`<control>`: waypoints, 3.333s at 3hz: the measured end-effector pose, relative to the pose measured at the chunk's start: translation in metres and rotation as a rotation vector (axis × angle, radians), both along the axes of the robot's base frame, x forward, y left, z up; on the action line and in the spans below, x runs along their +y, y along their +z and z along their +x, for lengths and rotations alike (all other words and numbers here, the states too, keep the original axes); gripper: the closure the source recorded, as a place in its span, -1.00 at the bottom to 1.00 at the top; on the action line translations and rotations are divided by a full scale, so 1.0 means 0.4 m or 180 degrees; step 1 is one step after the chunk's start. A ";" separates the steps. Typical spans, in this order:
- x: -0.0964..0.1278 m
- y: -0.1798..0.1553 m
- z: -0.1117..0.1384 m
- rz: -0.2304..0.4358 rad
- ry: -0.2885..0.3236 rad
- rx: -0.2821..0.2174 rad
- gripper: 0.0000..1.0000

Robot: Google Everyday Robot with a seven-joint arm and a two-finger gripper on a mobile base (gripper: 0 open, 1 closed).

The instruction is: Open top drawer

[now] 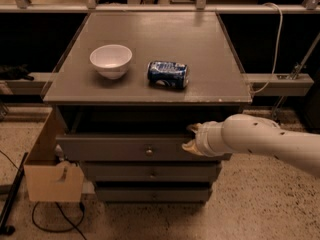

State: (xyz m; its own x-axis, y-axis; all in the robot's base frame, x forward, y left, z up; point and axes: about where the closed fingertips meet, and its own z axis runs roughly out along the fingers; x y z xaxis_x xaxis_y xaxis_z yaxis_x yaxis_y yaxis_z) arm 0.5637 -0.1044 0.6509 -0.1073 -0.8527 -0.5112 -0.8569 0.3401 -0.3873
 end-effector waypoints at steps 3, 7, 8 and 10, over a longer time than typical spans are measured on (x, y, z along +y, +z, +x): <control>-0.003 0.003 -0.029 0.0024 -0.0042 0.0023 0.62; -0.003 0.003 -0.029 0.0024 -0.0042 0.0023 -1.00; -0.003 0.003 -0.029 0.0024 -0.0042 0.0023 -0.93; -0.024 -0.004 -0.096 0.0107 -0.0091 0.0051 -0.01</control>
Offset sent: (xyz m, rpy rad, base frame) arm -0.3842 -0.0570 0.0007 0.2296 0.2223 -0.3997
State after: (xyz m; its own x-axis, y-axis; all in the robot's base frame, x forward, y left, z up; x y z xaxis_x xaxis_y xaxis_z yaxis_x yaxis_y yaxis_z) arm 0.5253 -0.1138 0.6492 -0.1398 -0.8315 -0.5376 -0.8527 0.3771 -0.3615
